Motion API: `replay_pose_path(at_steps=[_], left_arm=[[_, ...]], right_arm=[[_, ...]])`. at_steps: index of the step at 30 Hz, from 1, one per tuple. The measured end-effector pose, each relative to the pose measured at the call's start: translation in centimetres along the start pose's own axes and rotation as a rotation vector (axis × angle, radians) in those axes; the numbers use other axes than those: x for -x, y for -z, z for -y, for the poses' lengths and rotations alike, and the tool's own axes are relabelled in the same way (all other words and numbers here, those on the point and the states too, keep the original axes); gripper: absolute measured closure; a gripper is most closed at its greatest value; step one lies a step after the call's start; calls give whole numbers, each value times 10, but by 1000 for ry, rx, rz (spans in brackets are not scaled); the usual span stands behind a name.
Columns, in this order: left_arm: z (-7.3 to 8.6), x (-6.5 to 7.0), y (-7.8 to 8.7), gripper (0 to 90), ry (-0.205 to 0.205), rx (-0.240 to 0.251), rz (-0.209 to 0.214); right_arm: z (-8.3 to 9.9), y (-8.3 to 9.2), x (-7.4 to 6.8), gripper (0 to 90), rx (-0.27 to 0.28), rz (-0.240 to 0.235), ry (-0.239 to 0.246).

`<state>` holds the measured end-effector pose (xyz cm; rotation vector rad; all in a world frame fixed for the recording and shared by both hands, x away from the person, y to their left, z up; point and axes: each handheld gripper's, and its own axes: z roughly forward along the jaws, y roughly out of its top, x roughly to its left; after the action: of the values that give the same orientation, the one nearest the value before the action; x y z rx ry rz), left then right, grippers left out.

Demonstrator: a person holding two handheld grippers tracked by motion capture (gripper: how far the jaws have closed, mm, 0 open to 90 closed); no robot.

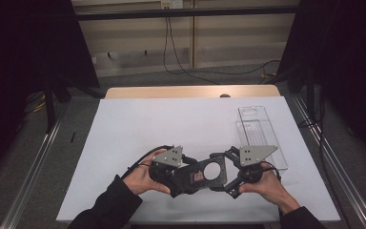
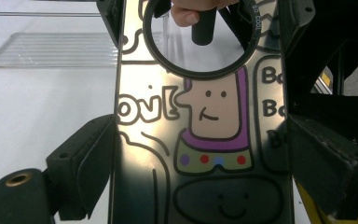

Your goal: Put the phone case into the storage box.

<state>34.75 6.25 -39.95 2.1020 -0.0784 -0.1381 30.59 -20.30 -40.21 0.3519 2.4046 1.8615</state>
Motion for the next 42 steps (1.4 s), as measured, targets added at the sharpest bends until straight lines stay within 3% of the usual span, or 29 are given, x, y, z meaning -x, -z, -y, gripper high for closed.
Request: replay_pose_path(at_steps=[6, 19, 29, 42], left_arm=[[0, 0, 0, 123, -8, -3, -1], [1, -2, -1, 121, -31, -23, -5], [1, -1, 0, 122, -19, -45, 10], [0, 0, -1, 122, -13, -63, 32]], right_arm=[[0, 1, 2, 104, -7, -20, -11], [0, 1, 2, 114, -15, -17, -29], [1, -1, 2, 114, -26, -30, -42], [1, -1, 0, 107, -51, -52, -4]])
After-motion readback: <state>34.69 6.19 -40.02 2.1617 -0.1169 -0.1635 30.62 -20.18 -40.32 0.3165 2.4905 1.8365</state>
